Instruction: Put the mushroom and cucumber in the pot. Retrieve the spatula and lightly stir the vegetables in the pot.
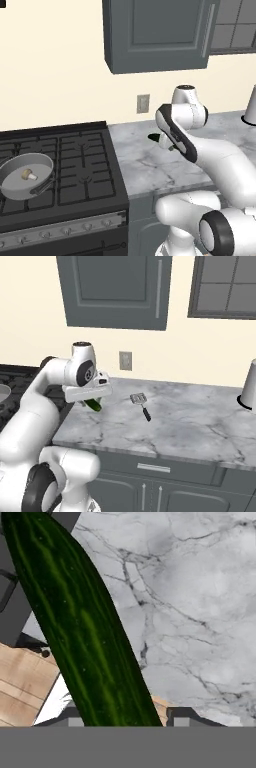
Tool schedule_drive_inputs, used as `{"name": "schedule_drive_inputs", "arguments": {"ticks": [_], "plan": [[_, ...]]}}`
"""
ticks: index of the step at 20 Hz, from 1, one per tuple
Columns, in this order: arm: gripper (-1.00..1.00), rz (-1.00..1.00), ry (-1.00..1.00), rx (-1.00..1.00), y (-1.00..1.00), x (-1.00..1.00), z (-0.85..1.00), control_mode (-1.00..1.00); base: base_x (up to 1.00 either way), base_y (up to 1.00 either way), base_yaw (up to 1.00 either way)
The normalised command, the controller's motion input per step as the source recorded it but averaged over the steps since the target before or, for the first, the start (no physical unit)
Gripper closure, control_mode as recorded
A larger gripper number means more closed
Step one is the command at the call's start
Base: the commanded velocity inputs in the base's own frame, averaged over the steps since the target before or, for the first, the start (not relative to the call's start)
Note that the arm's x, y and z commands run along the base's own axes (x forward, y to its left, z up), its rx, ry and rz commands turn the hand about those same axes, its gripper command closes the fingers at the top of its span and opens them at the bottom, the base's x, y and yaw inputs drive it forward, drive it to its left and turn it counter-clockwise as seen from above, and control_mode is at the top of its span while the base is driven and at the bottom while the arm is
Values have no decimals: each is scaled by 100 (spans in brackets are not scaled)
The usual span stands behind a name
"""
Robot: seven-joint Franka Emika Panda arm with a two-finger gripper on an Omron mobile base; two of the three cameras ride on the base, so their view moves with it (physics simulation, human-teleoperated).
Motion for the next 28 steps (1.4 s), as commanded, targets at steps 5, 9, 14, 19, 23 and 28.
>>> {"name": "schedule_drive_inputs", "arguments": {"ticks": [5,9,14,19,23,28], "plan": [[100,1,-5,0,0,-39,40,-100,0,0,0],[100,0,0,0,0,0,0,-100,0,0,0],[100,0,0,0,0,-1,0,-100,0,0,0],[100,0,0,0,1,-18,0,100,-48,18,0],[100,0,0,0,0,0,0,100,-48,55,0],[100,0,0,0,0,0,0,100,-4,61,-4]]}}
